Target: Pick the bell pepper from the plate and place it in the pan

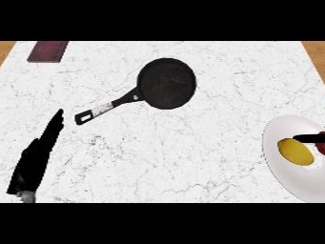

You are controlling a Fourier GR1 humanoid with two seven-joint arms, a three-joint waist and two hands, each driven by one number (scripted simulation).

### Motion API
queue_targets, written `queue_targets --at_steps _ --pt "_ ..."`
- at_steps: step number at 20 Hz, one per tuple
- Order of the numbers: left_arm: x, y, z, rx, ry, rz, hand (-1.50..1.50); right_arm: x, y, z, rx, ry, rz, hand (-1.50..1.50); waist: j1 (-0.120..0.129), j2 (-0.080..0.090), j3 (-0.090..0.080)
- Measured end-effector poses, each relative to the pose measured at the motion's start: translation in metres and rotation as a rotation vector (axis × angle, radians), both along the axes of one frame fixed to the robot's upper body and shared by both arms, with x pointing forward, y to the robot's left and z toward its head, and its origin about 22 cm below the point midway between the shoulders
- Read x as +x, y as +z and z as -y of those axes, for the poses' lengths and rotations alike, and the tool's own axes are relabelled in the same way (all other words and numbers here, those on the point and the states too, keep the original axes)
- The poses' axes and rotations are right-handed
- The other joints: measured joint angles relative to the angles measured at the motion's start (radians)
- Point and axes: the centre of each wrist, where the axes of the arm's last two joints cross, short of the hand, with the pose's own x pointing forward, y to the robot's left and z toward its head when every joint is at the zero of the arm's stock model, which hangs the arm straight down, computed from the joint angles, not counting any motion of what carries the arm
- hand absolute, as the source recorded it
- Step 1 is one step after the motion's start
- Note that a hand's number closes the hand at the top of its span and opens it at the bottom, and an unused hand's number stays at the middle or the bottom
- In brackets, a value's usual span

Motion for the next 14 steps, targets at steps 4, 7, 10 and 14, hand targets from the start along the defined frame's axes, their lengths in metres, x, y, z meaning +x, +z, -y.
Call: queue_targets --at_steps 4,7,10,14 --pt "0.002 -0.001 -0.002 -0.002 -0.007 0.001 0.0 0.006 -0.006 0.002 -0.006 -0.03 0.033 1.5 0.0 0.0 -0.002" --pt "-0.001 -0.002 0.0 0.001 0.0 -0.002 0.0 0.005 -0.01 0.0 0.013 -0.047 0.062 1.5 -0.002 -0.002 -0.005" --pt "-0.007 -0.005 -0.003 -0.001 0.002 -0.004 0.0 0.006 -0.009 -0.004 0.025 -0.054 0.089 1.5 -0.003 -0.002 -0.005" --pt "-0.005 -0.008 -0.006 -0.001 0.009 -0.006 0.0 0.005 -0.017 -0.028 -0.012 -0.019 0.108 1.5 -0.008 -0.006 -0.007"
